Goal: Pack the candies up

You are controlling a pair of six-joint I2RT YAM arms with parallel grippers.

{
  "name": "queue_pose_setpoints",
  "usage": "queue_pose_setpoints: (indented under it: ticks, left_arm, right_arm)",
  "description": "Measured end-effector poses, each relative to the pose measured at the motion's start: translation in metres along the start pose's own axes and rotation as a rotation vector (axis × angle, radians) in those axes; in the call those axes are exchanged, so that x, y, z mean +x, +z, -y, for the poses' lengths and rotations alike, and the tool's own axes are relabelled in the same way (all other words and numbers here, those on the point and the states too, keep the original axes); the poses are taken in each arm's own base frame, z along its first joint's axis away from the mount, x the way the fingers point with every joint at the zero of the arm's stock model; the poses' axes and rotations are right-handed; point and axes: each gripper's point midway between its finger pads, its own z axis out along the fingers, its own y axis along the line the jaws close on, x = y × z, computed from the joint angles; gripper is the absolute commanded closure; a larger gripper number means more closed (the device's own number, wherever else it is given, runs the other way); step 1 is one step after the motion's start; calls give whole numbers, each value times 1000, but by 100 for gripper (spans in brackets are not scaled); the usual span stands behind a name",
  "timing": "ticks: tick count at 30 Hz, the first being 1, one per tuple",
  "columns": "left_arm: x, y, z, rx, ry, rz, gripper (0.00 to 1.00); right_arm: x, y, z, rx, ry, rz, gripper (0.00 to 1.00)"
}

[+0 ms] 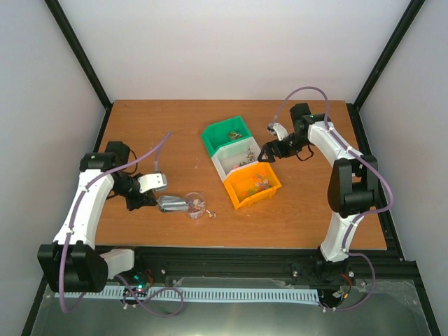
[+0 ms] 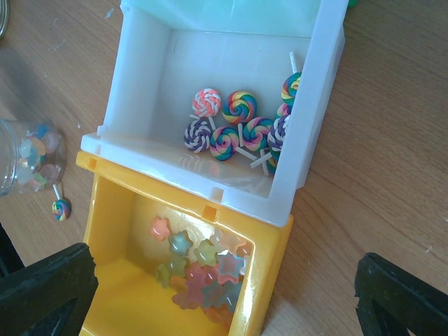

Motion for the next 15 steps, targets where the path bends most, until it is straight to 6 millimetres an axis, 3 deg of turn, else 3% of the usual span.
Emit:
queue_pose_setpoints:
  ticks: [15]
  left_arm:
    - [-15,-15,-10,-45,-55,35,99]
  right_arm:
    - [-5,0,1,5,-15,20,0]
